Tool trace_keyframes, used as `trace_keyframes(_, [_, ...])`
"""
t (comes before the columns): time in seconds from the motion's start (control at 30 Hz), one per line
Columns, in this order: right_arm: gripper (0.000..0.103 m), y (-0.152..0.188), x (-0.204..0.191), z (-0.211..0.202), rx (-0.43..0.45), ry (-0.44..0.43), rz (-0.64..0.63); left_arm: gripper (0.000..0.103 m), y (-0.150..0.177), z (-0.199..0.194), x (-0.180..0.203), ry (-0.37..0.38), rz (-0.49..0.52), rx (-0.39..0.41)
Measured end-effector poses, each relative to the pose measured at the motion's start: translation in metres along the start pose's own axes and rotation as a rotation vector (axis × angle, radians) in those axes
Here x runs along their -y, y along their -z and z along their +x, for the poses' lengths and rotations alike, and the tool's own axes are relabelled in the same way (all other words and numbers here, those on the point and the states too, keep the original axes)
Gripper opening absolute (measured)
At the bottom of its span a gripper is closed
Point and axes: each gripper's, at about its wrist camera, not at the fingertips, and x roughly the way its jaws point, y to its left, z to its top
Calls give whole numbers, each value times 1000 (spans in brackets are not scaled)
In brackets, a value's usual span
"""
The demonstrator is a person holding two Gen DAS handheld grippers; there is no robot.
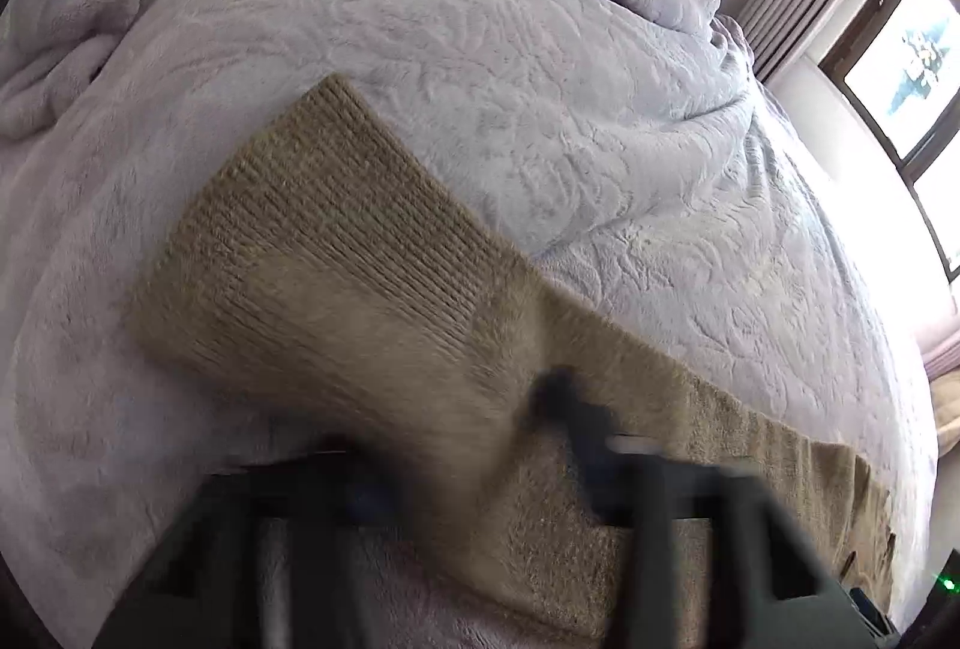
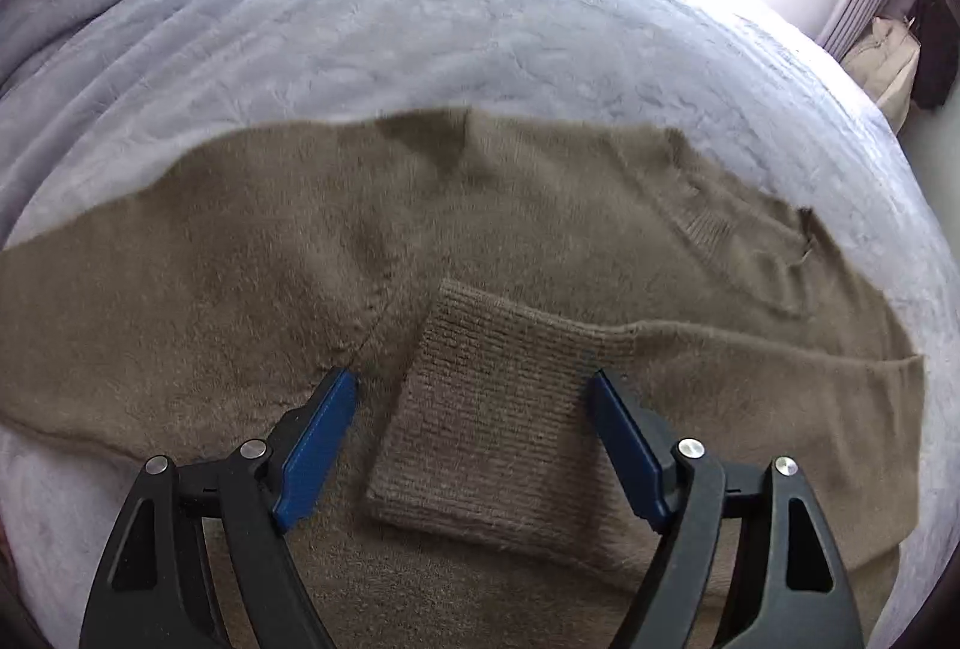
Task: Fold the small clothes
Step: 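Grasp the other sleeve cuff with the left tool and lift it, then fold the held sleeve across the sweater back with the left tool, release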
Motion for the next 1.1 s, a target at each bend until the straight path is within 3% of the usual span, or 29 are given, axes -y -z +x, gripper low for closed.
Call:
trace_keyframes(0.07, [83, 3, -3, -4, 20, 14, -14, 12, -6, 2, -7, 76, -42, -20])
trace_keyframes(0.27, [83, -7, -4, -12, 57, 50, -49, 10, -7, -7, -16, 147, -62, 6])
trace_keyframes(0.43, [83, -16, -8, 0, 23, 77, -60, 10, -9, -25, -19, 201, -63, 30])
trace_keyframes(0.53, [83, -16, -33, 7, 2, 71, -133, 10, -10, -38, -14, 200, -40, 59])
trace_keyframes(0.67, [83, -9, -76, -19, 104, 7, -331, 10, -18, -57, -8, 209, -35, 88])
trace_keyframes(0.73, [83, -15, -74, -24, 129, 0, -317, 10, -20, -69, -2, 219, -21, 103])
trace_keyframes(0.87, [83, -36, -43, 8, 19, 45, -123, 10, -17, -93, 16, 211, 43, 147])
trace_keyframes(0.93, [83, -35, -44, 20, -10, 13, -119, 10, -15, -100, 28, 197, 71, 162])
trace_keyframes(1.0, [83, -32, -54, 8, 48, -15, -207, 10, -13, -107, 39, 192, 96, 165])
trace_keyframes(1.1, [83, -27, -22, -22, 99, -213, -104, 10, -6, -121, 63, 200, 139, 170])
